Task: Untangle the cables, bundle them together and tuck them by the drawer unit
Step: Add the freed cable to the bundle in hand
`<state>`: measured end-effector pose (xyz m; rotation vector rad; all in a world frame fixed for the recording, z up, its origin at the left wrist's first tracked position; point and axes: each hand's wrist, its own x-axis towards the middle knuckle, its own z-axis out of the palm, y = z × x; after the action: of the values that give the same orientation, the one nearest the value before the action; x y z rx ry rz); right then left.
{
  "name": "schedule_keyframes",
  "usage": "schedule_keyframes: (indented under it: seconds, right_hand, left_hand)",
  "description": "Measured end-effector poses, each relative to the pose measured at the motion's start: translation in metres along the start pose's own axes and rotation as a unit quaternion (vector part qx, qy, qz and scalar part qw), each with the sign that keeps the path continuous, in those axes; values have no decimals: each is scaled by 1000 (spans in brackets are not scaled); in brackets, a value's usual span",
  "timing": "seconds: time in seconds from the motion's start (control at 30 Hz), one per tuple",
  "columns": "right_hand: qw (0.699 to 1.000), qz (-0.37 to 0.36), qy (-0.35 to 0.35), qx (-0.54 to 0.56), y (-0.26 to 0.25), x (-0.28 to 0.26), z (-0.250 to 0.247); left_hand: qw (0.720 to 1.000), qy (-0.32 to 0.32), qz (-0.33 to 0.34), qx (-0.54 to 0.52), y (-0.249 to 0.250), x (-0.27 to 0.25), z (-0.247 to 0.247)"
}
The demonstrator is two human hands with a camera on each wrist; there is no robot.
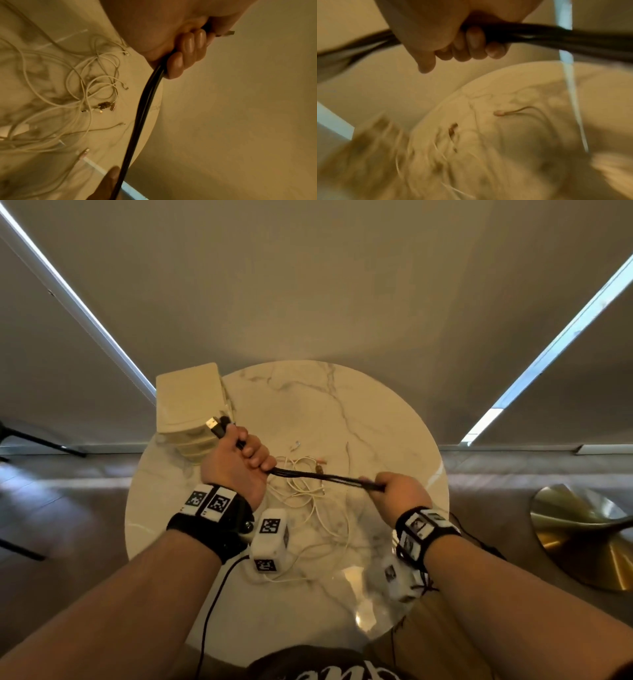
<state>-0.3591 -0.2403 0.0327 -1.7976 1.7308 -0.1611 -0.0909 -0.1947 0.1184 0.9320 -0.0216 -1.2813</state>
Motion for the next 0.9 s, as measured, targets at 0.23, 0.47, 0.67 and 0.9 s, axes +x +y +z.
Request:
schedule_keyframes:
  seconds: [0.23, 0.47, 0.67, 0.9]
  right_hand:
    - [972, 15, -208, -105, 23, 8, -25]
    - [980, 15, -74, -185, -6, 36, -38]
    - [957, -272, -97, -12, -124, -5, -3]
    - [960, -234, -148, -31, -117, -9, 32]
  left_hand:
    - [988, 90, 79, -100, 53, 14, -13]
    - [988, 63, 111, -87, 52, 1, -10]
    - [995, -46, 81, -43, 20, -18, 15]
    - [996, -37, 83, -23, 29, -7, -3]
